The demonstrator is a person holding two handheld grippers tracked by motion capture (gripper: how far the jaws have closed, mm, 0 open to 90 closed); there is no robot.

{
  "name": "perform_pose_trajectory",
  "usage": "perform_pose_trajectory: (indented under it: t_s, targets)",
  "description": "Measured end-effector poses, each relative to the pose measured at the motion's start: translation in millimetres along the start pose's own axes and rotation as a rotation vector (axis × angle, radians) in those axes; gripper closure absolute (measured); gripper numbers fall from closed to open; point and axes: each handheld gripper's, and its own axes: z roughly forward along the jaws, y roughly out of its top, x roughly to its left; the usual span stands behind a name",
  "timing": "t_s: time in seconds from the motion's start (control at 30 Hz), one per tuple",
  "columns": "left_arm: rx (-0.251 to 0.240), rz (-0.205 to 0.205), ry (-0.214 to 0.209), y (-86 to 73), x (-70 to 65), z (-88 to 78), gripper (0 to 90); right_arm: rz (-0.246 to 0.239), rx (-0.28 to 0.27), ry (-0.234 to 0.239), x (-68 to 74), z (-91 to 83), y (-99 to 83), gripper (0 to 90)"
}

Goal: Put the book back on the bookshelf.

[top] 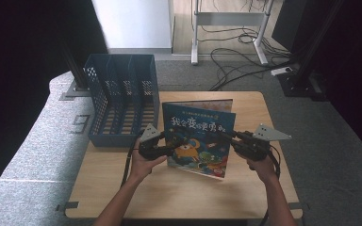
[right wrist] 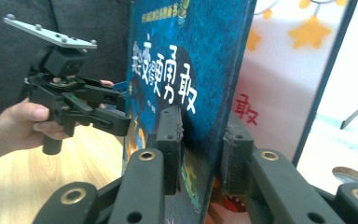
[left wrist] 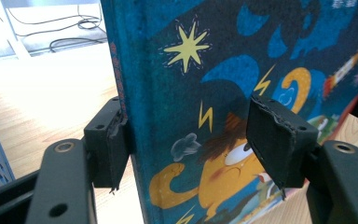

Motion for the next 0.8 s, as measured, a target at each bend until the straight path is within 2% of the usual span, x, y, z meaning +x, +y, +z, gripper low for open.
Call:
perform_pose_trajectory:
  t_s: [0.33,0.8]
  targets:
    - [-0.017,0.015,0.000,0.1,-2.2,-0.1,31.8,0.000,0.009,-0.015,-2.4,0.3,-3.3,70.4]
    - [-0.021,0.016,0.003,-2.2,-5.8,-2.3,32.1,0.000,0.063,-0.074,-6.7,4.9,-10.6,66.9]
